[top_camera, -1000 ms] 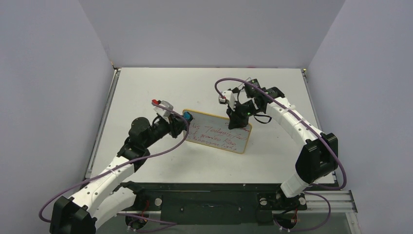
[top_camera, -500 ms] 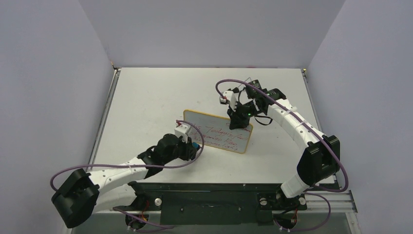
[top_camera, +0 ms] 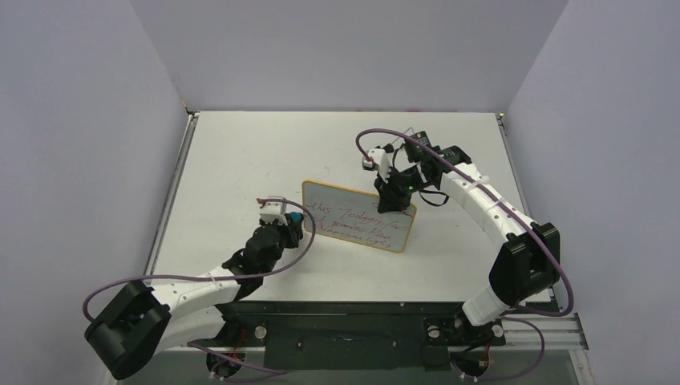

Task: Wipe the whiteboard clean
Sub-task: Erase the whiteboard at the center of the board.

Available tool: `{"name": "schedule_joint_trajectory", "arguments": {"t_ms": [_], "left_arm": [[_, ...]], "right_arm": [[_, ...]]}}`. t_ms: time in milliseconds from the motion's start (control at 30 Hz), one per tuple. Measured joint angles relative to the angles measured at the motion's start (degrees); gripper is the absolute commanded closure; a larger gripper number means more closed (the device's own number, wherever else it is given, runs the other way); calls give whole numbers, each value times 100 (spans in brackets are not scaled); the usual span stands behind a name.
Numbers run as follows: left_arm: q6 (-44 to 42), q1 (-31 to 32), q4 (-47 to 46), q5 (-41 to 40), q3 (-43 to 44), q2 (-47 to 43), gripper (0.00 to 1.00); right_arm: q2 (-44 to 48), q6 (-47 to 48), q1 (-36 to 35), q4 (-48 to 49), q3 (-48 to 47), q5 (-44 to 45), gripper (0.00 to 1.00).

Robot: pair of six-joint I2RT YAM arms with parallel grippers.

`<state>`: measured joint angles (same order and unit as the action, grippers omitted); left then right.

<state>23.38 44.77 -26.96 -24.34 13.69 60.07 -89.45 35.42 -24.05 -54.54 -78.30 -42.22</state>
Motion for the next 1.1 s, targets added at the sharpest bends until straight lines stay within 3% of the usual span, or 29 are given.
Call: {"name": "schedule_joint_trajectory", "arguments": {"t_ms": [133,267,600,933,1100], "left_arm": [[-28,-505,-787,17,-7,350,100],[-129,-579,-1080,214,-7,339,100],[-243,-584,-1495,616,-750,-848,100],[-551,-293,-3713,278,-142,1773,100],[-765,-140,-4433,0,254,2559,100]], "right_arm": [[0,-61,0,42,11,-2,100],[-2,-92,0,52,15,-2,100],[-22,-225,-11,103,22,2,100],[-57,-442,-46,199,22,-22,100],[-122,-623,-35,282,22,-83,100]]}}
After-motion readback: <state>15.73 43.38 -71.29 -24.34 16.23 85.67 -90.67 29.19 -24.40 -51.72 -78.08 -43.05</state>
